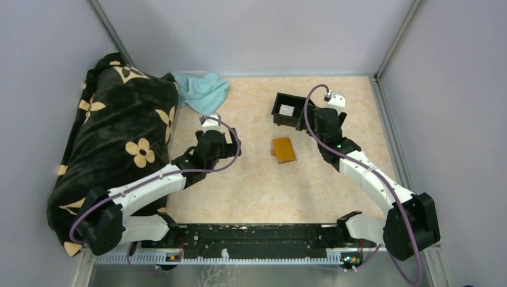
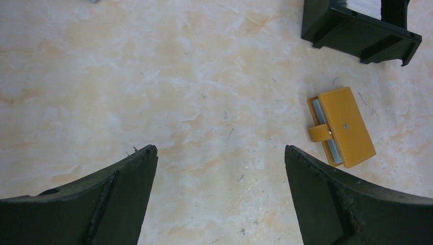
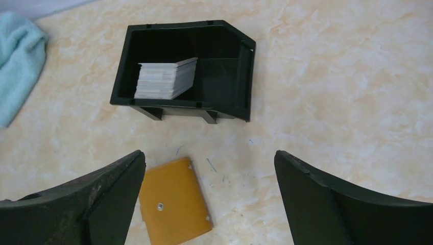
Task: Put the credit cards into the card holder
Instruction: Move the storage box to the center of the board.
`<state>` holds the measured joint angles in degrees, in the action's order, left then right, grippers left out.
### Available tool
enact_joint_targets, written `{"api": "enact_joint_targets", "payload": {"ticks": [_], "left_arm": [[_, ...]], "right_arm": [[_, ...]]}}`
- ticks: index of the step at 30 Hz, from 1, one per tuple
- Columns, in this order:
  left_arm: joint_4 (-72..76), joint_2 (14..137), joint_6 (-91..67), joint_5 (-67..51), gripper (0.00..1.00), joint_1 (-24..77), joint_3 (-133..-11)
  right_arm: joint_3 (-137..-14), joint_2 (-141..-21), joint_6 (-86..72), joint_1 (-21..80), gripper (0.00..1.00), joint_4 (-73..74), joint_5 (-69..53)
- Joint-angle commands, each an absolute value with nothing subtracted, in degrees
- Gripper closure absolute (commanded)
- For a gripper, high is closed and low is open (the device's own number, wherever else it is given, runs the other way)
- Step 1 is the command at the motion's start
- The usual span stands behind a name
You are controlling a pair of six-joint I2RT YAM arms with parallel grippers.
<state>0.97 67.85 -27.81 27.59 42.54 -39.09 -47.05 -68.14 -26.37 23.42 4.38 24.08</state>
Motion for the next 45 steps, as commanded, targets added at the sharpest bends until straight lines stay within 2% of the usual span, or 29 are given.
{"api": "enact_joint_targets", "payload": {"ticks": [1, 3, 8, 14, 31, 45], "left_arm": [[0.0, 73.7, -33.4, 30.2, 0.00, 44.1, -44.3], [-0.1, 76.3, -35.9, 30.3, 0.00, 44.0, -46.1], [1.2, 80.1, -41.9, 29.6, 0.00, 44.0, -48.1], [2.9, 84.1, -45.4, 26.9, 0.00, 43.5, -49.9], [11.0, 94.5, -51.1, 5.7, 0.00, 35.3, -50.6], [13.6, 100.1, -52.5, 0.4, 0.01, 33.2, -52.2]], "right_arm": [[-49.4, -64.4, -16.0, 23.8, 0.06, 0.6, 23.5], [-49.7, -64.5, -10.9, 23.8, 0.15, -1.5, 18.3], [-57.9, -71.5, -5.1, 23.8, 0.20, 3.6, 13.5], [-60.9, -77.7, -1.5, 23.8, 0.21, 5.7, 7.9], [-64.2, -92.5, 5.9, 22.0, 0.20, 1.0, 3.2], [-73.2, -103.5, 9.9, 19.3, 0.21, 3.8, 2.2]]}}
